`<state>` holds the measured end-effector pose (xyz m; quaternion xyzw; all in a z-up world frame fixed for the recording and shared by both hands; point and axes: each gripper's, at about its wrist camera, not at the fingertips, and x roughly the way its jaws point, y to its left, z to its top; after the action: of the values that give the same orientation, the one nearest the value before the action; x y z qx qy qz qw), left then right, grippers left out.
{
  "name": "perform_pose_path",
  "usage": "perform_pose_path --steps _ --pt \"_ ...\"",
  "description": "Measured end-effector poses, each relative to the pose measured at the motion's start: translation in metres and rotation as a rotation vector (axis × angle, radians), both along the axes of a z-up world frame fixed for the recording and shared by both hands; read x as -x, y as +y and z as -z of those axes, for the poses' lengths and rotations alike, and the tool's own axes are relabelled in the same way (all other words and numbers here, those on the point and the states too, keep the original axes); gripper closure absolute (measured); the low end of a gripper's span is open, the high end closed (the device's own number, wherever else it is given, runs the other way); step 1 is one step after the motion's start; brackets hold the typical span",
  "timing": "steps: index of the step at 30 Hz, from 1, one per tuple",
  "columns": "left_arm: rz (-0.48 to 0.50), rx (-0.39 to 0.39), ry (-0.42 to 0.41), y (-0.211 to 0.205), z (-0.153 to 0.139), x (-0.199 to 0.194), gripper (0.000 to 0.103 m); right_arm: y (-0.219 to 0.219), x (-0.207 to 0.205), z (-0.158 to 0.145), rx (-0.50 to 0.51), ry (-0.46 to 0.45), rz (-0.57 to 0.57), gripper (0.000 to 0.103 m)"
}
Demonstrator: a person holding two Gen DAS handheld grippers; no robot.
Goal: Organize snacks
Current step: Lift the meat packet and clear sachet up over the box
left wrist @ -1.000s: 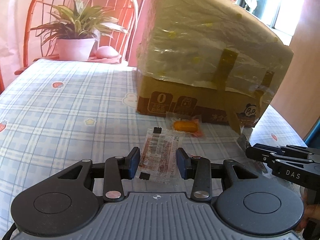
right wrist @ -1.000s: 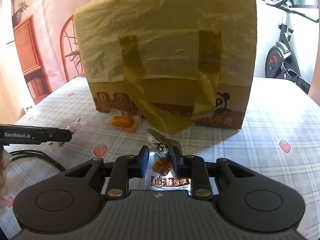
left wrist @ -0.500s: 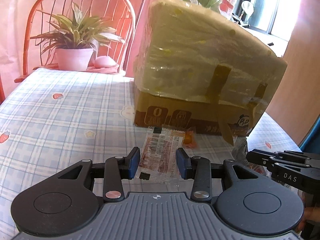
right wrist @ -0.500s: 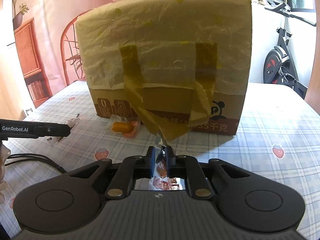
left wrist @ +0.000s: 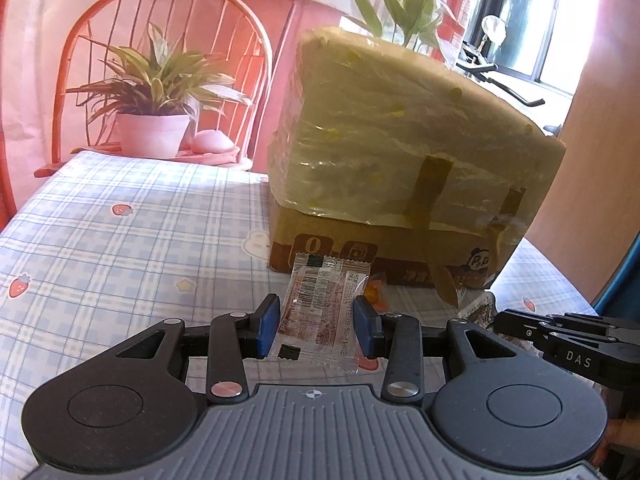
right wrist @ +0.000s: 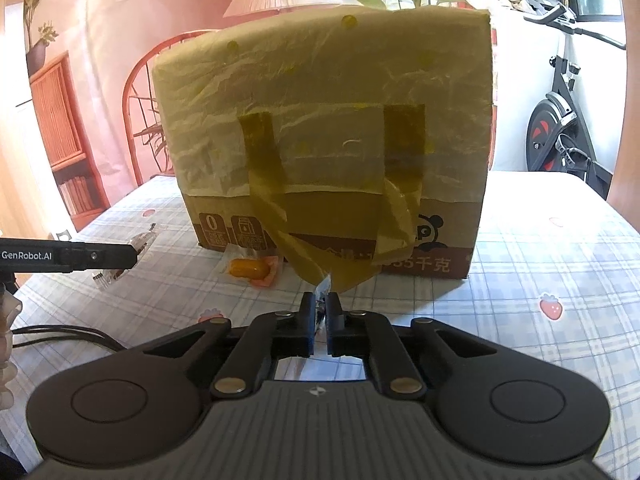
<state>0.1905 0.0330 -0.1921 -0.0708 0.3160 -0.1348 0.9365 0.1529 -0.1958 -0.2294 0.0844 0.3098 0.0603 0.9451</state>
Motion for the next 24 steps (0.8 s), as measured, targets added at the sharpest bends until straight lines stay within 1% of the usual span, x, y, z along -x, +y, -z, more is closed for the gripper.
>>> perform_pose_path --steps 9,16,20,24 --pt "-0.033 -0.002 -0.002 0.007 -0.002 0.006 0.061 -0.007 0.003 0.001 -0.058 -0.006 0.024 0.097" --pt "-0.029 0.002 -0.007 0.006 -0.003 0.009 0.061 -0.01 0.008 -0.002 -0.083 -0.017 0.032 0.098" --pt "-0.024 0.01 -0.031 0.007 -0.012 0.009 0.061 -0.015 0.014 -0.016 -0.107 -0.055 0.041 0.098" --pt "-0.003 0.018 -0.075 0.004 -0.031 0.008 0.061 -0.019 0.021 -0.041 -0.12 -0.119 0.043 0.098"
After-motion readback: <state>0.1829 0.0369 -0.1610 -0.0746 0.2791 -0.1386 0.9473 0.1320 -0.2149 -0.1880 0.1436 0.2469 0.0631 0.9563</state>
